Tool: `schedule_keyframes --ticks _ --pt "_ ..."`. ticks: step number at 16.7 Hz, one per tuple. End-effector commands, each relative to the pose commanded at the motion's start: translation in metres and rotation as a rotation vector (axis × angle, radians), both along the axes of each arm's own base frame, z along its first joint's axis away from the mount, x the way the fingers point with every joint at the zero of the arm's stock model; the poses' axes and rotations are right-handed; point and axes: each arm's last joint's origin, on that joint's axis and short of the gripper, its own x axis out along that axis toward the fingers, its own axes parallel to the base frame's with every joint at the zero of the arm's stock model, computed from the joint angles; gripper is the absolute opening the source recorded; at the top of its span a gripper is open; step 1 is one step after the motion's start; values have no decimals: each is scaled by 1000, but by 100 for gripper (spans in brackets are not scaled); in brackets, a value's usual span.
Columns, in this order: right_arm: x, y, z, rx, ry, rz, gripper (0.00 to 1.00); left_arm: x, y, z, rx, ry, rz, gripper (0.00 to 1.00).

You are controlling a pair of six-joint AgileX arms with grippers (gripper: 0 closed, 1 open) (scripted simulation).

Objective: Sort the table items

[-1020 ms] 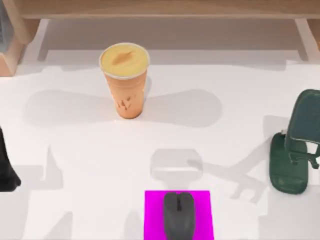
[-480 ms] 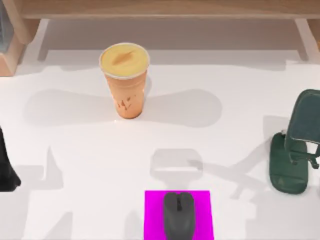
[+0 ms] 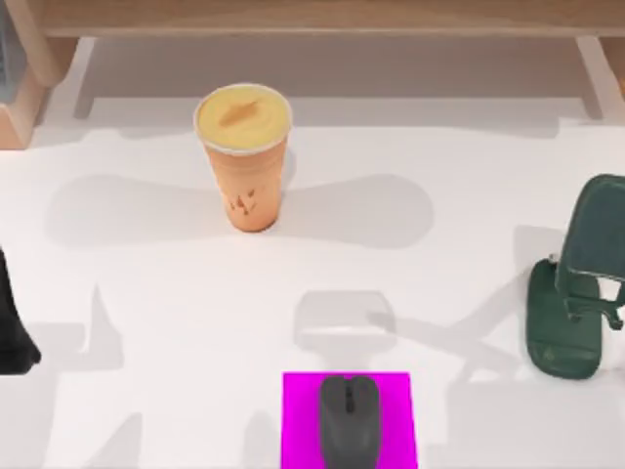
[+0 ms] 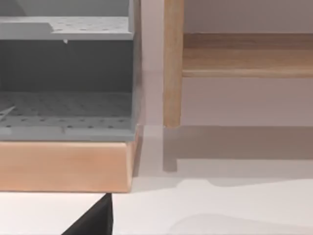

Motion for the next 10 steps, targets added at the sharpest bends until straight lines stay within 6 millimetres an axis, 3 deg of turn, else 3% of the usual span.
schedule_keyframes --ticks 5,10 --pt "-11 27 29 -216 -190 -115 0 0 0 0 0 0 0 100" --pt "-26 53 47 -307 -450 -196 0 0 0 0 0 0 0 100"
